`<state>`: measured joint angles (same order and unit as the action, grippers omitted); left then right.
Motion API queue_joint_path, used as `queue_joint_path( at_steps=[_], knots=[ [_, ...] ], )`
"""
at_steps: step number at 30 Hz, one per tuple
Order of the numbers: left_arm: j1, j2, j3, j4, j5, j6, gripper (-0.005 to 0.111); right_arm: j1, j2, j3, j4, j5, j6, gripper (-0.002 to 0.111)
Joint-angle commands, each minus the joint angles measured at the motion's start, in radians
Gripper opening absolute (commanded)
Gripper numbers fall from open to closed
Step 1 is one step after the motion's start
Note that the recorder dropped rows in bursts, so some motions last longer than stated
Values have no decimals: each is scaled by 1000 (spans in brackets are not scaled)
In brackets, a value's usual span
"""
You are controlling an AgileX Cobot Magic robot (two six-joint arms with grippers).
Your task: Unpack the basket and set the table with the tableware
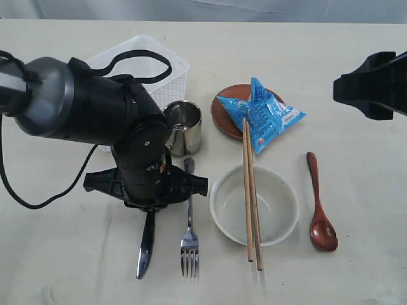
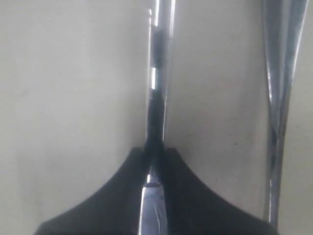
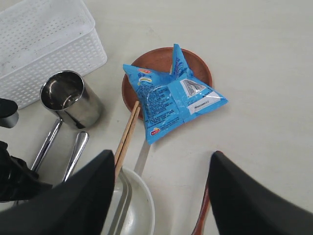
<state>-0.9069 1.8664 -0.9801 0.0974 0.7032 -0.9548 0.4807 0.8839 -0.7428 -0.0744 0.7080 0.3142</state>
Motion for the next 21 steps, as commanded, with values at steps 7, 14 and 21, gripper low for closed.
queue_joint_path(
  at_steps=[7, 14, 21],
  knots=[
    [1, 8, 5, -49, -29, -28, 0, 0, -6, 1, -5, -1, -8, 55],
    [1, 8, 5, -49, -50, -28, 0, 0, -6, 1, -5, 5, -8, 55],
    [1, 8, 5, -46, -43, -28, 0, 0, -6, 1, -5, 5, -8, 55]
  ],
)
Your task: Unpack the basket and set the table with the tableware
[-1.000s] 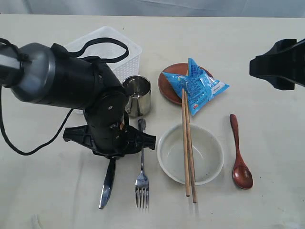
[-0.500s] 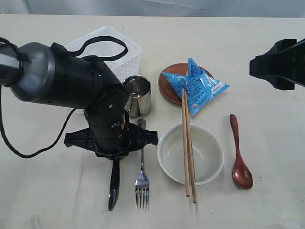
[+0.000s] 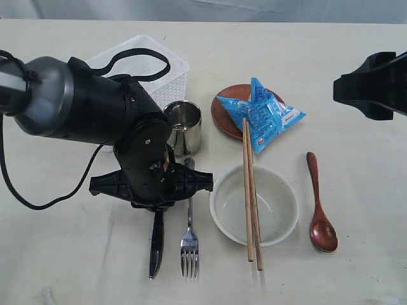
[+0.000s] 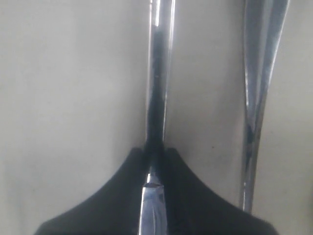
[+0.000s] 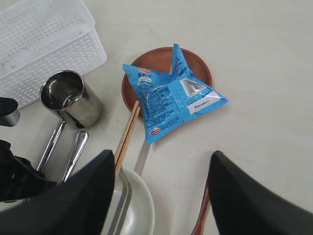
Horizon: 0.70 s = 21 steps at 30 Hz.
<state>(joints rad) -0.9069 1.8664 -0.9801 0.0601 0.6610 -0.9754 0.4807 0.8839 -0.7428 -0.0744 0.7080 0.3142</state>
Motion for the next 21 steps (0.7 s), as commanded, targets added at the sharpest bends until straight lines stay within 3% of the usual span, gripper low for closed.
queue_joint_path(
  at_steps=[1, 18, 21],
  knots=[
    [1, 8, 5, -8, -1, -7, 0, 0, -6, 1, -5, 5, -8, 55],
    [1, 8, 5, -1, 15, -7, 0, 0, -6, 1, -5, 5, -8, 55],
    [1, 8, 5, -1, 17, -7, 9, 0, -6, 1, -5, 5, -8, 55]
  ],
)
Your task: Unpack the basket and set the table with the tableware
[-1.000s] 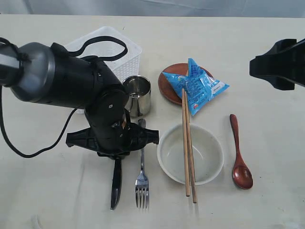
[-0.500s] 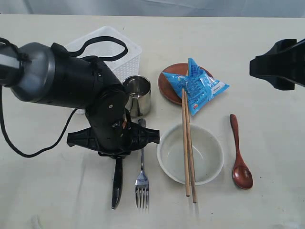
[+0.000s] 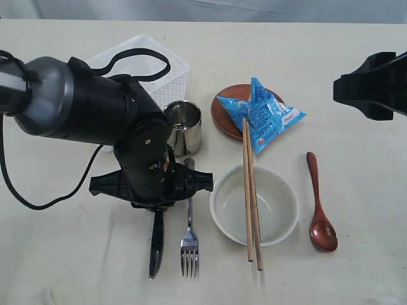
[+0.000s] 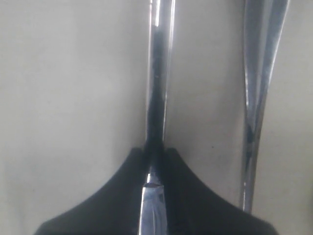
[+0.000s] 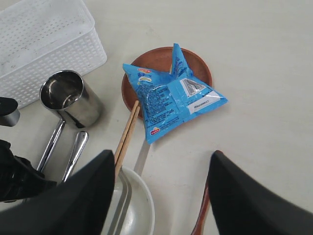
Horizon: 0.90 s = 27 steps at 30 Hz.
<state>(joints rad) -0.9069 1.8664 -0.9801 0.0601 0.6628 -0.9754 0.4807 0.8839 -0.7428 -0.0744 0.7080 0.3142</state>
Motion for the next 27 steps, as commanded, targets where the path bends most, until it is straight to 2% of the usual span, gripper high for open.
queue_joint_path(
  at_steps=[1, 4, 7, 27],
  knots=[
    [1, 8, 5, -1, 15, -7, 16, 0, -6, 1, -5, 5, -8, 55],
    [1, 8, 5, -1, 15, -7, 34, 0, -6, 1, -5, 5, -8, 55],
    [1, 8, 5, -1, 15, -7, 41, 0, -6, 1, -5, 5, -8, 55],
    [1, -98, -4, 66, 20, -9, 41, 0, -6, 1, -5, 5, -8, 55]
  ],
)
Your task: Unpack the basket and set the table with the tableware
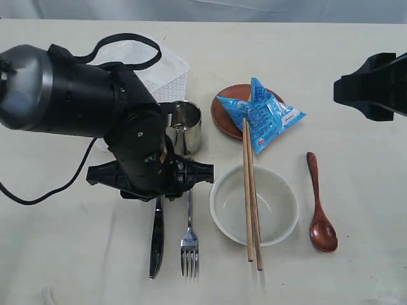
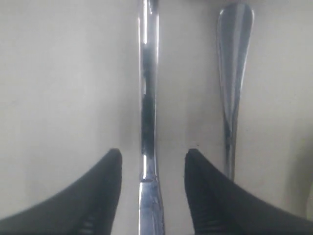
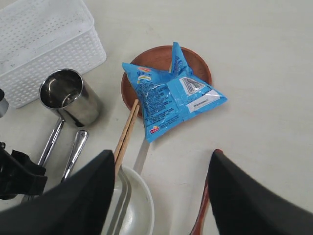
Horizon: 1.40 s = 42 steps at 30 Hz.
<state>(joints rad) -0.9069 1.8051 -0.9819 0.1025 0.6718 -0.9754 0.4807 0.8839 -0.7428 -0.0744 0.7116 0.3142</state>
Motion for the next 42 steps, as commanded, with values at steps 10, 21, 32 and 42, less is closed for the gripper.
queue_joint_path(
  at_steps=[10, 21, 32, 42],
  knots=[
    [1, -164, -2, 100, 36, 32, 41, 0, -6, 1, -7, -4, -30, 55],
    [120, -338, -2, 581, 47, 106, 40, 0, 3, 1, -6, -26, -134, 55],
    [166, -162, -204, 410, 41, 571, 40, 0, 54, -3, 53, 27, -139, 55],
    [166, 62, -460, 273, 195, 975, 17, 0, 54, -1, 53, 70, -177, 55]
  ],
)
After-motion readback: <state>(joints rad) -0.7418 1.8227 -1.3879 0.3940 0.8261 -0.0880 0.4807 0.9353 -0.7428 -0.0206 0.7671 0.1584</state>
